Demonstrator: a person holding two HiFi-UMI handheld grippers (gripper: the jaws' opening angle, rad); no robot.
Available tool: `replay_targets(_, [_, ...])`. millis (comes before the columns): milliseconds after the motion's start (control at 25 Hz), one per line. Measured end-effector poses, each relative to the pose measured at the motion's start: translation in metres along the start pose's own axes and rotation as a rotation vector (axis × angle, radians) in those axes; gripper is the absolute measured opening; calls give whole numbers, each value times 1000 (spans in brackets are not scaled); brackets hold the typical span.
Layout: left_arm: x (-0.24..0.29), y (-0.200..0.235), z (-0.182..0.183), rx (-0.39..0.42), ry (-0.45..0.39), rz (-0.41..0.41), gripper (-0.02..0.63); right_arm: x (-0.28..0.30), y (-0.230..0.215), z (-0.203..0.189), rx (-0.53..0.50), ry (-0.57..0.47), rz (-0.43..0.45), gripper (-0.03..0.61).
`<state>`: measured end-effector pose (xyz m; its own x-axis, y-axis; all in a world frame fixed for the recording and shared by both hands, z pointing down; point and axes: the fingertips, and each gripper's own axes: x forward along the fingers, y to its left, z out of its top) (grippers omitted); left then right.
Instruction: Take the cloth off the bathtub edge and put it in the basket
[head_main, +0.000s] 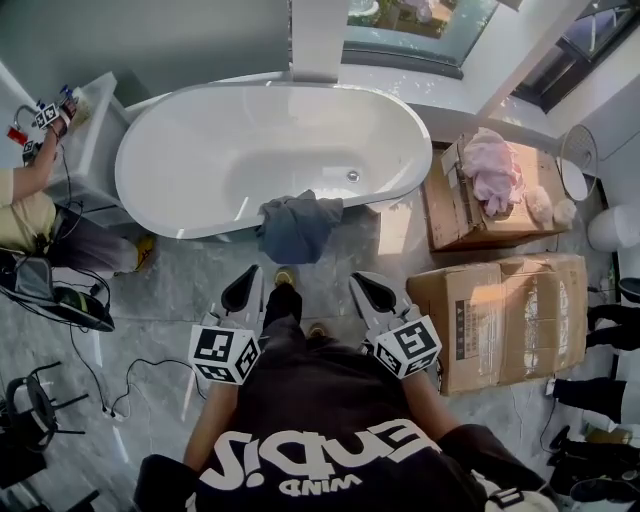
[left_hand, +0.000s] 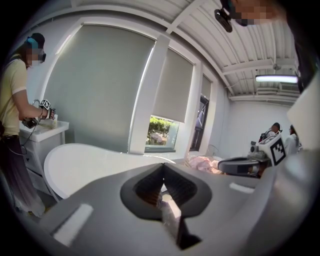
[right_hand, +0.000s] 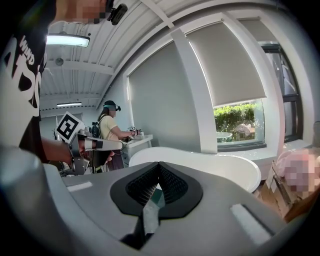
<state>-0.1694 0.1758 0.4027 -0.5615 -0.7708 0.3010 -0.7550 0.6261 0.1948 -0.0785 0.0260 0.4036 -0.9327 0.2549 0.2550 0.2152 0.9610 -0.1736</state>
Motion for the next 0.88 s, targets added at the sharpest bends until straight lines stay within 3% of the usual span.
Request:
replay_targets(520, [99,54,40,29,29,-76,-5,90,-54,35,18,12,-35,9])
replay_targets(880, [160,88,65,66,69,-226,-5,171,-69,60,17,17,-52,9])
